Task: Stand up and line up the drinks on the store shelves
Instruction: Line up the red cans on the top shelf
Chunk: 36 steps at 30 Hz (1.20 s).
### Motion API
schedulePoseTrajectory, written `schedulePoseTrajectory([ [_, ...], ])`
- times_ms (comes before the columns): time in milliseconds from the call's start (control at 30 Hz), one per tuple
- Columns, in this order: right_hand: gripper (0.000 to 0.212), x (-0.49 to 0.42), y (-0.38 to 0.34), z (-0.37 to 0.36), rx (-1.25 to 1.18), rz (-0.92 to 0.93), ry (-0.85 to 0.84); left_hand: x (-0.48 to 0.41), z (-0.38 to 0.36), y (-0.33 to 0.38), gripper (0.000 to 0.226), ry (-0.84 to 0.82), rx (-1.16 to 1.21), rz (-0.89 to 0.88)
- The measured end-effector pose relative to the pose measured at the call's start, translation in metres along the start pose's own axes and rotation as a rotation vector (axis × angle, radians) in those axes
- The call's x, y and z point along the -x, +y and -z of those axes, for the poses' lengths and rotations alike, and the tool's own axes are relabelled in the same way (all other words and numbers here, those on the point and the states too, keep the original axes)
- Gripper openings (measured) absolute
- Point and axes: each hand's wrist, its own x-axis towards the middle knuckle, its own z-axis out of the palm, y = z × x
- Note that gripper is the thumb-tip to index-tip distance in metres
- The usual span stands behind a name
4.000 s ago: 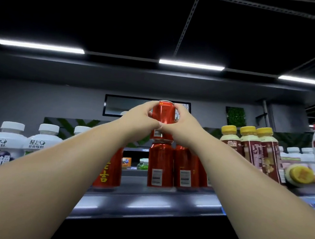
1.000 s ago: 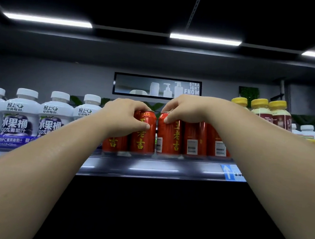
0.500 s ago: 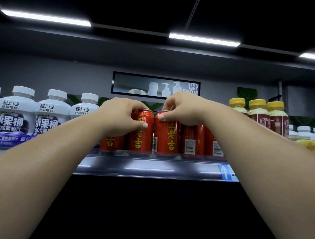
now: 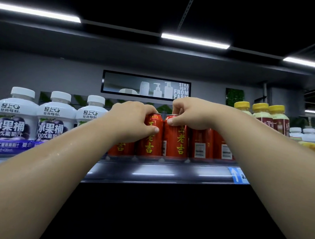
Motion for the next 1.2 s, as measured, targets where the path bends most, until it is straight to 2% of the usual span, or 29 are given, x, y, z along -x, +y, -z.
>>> schedulePoseTrajectory([
  [200,0.036,0.009,0.006,-0.001,-0.109,-0.01,0.003,0.001,0.001,0.009,0.054,-0.018,-0.089,0.007],
  [333,0.037,0.02,0.025,0.009,-0.168,-0.011,-0.019,-0.002,0.002,0.024,0.064,0.001,-0.066,-0.005],
  [467,0.046,0.024,0.05,0.015,-0.132,-0.005,-0.078,-0.01,0.0,0.047,0.066,0.01,0.022,-0.011],
  [700,0.062,0.027,0.079,0.01,0.028,0.032,-0.011,-0.028,-0.013,0.076,0.055,-0.025,0.002,0.074],
  [800,0.056,0.021,0.081,0.003,0.054,0.06,-0.036,-0.028,-0.016,0.074,0.052,-0.012,0.064,0.112],
  [933,0.042,0.023,0.085,0.02,-0.2,0.124,-0.087,-0.027,-0.014,0.075,0.052,-0.029,0.098,0.141],
  [1000,0.041,0.022,0.085,0.021,-0.16,0.113,-0.106,-0.027,-0.014,0.076,0.049,-0.021,0.1,0.142],
  [1067,0.049,0.016,0.083,0.017,-0.018,0.1,-0.071,-0.027,-0.015,0.076,0.049,-0.007,0.089,0.139],
  [1100,0.045,0.013,0.083,0.015,0.001,0.093,-0.046,-0.026,-0.015,0.076,0.05,-0.006,0.082,0.14],
  [1167,0.031,0.01,0.085,0.016,-0.086,0.096,-0.06,-0.026,-0.016,0.076,0.053,-0.013,0.082,0.145],
  [1200,0.032,0.009,0.086,0.017,-0.137,0.1,-0.093,-0.026,-0.015,0.076,0.054,-0.019,0.088,0.146],
])
